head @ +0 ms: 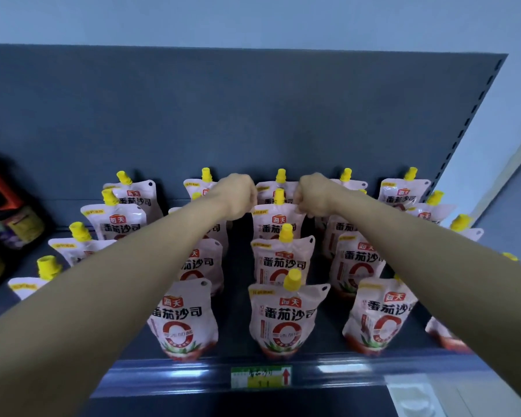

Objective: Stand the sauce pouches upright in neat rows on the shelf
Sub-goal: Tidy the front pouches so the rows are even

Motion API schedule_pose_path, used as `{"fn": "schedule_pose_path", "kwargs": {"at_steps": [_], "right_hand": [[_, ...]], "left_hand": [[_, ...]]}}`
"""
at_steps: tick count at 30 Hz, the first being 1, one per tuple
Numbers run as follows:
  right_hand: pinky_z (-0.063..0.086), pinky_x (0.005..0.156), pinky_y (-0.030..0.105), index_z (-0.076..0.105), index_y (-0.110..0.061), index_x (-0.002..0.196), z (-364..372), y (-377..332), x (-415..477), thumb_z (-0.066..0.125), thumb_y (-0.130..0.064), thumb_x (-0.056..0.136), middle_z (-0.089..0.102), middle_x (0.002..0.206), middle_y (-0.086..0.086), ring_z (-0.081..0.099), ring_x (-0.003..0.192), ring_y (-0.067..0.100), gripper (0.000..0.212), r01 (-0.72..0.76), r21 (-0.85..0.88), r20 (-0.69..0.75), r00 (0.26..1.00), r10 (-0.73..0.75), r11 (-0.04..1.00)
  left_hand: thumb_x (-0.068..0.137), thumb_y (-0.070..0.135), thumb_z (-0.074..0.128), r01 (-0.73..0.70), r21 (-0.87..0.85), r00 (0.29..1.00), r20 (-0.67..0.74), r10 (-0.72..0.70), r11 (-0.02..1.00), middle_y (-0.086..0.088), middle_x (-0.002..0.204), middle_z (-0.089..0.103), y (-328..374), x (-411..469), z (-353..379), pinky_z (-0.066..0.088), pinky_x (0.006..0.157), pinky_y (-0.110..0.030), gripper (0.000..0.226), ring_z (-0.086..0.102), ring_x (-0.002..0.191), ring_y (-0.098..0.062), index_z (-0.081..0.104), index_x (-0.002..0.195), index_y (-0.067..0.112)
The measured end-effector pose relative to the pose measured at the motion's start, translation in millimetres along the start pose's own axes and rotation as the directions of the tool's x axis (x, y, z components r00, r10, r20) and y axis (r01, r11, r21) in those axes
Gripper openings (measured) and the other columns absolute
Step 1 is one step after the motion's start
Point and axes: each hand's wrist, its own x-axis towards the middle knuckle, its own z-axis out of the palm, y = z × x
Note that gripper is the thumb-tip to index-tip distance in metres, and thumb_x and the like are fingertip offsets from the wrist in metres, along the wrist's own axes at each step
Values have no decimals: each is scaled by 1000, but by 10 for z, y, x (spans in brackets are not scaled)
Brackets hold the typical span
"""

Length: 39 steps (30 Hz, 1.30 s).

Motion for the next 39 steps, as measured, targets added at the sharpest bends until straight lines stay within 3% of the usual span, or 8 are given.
{"fn": "schedule_pose_path", "kwargs": {"at_steps": [6, 12, 15, 21, 25, 27, 31, 39], "right_hand": [[50, 71, 27, 69, -4, 106, -303, 239, 99, 58, -13, 89, 73, 102, 14, 70, 98, 29, 22, 31, 221, -32, 999, -24, 975], [50, 97, 41, 61, 7, 116, -302, 347, 392, 58, -14, 89, 63, 124, 21, 57, 117, 38, 35, 43, 100, -64, 997, -37, 994], [49, 99, 45, 61, 4, 119, -238, 391, 526, 60, -15, 89, 61, 126, 19, 56, 119, 37, 35, 65, 8, -29, 997, -65, 998], [53, 93, 38, 65, 4, 113, -172, 407, 718, 54, -5, 90, 64, 120, 21, 61, 114, 35, 27, 62, 54, 39, 997, -64, 997], [50, 70, 32, 61, 0, 75, -105, 391, 744, 53, -2, 91, 59, 81, 17, 65, 88, 33, 18, 46, 74, 38, 998, -49, 996], [49, 69, 31, 67, 4, 84, -118, 409, 730, 53, -4, 91, 62, 83, 16, 66, 96, 38, 17, 56, 85, 35, 998, -59, 995], [45, 81, 27, 67, -5, 112, -329, 468, 570, 56, -10, 89, 67, 116, 16, 62, 111, 31, 26, 43, 111, -18, 999, -42, 993], [50, 88, 30, 71, -14, 110, -678, 693, -310, 63, -20, 87, 71, 110, 5, 65, 101, 24, 25, 30, 29, -52, 998, -29, 999]], "left_hand": [[85, 8, 61, 29, -234, 999, 44, -19, 972, 7, 83, 64, 24, 94, -150, 42, 69, -20, 15, 57, 87, -15, 69, 97, 10], [85, 5, 60, 96, -177, 991, -72, -111, 979, -11, 118, 63, 45, 326, -83, 40, 85, -23, 31, 57, 110, -26, 60, 116, 5], [85, 5, 59, 142, -167, 986, -64, -155, 976, -11, 122, 62, 20, 428, -16, 42, 93, -26, 33, 56, 113, -26, 60, 119, 6], [84, 0, 56, 169, -168, 980, -72, -183, 971, -7, 105, 70, -17, 585, 27, 45, 84, -23, 21, 62, 100, -23, 70, 97, 9], [83, 0, 53, 189, -140, 974, -102, -204, 972, -7, 101, 70, -3, 627, 63, 50, 86, -29, 22, 63, 96, -25, 70, 90, 12], [84, 2, 54, 187, -136, 976, -91, -200, 973, -7, 105, 69, 10, 618, 52, 50, 90, -32, 21, 62, 100, -26, 70, 93, 12], [85, 6, 58, 113, -196, 975, -167, -147, 974, -9, 110, 67, 120, 537, -78, 47, 90, -29, 21, 60, 104, -25, 67, 104, 10], [83, 12, 65, -221, -295, 975, -91, 203, 930, -1, 92, 67, 852, 149, -254, 43, 58, -7, 15, 59, 77, -8, 69, 97, 13]]}}
